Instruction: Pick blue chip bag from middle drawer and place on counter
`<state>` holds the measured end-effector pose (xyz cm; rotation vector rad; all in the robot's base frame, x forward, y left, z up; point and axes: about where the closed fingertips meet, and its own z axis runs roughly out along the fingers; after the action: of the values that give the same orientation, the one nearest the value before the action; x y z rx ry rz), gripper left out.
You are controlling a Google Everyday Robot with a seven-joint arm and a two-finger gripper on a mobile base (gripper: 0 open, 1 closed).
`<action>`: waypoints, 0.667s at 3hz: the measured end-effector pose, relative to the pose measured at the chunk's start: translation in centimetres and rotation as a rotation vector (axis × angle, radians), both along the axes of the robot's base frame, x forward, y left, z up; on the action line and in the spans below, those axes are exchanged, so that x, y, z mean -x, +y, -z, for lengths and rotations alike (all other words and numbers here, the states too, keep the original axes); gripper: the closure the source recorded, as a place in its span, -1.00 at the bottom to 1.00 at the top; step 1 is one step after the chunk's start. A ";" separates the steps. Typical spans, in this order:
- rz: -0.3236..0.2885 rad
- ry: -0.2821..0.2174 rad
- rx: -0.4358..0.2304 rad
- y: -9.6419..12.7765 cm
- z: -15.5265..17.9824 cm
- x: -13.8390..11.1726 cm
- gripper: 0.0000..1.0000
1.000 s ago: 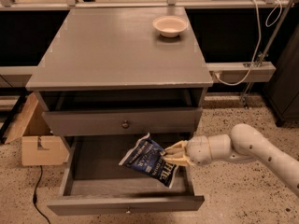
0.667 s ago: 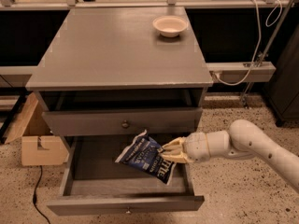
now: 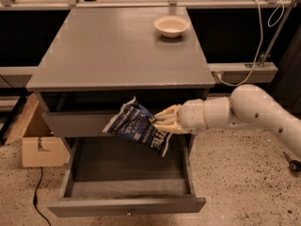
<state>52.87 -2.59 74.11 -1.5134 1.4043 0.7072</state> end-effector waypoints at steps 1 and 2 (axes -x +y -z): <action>0.058 -0.071 -0.012 0.1 -7.3 -3.5 1.00; 0.057 -0.072 -0.012 0.1 -7.4 -3.5 1.00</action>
Offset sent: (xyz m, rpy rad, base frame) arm 0.0283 0.0017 0.0606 0.0070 -0.0551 -0.0472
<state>56.39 -2.48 81.48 -1.4696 1.3808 0.6198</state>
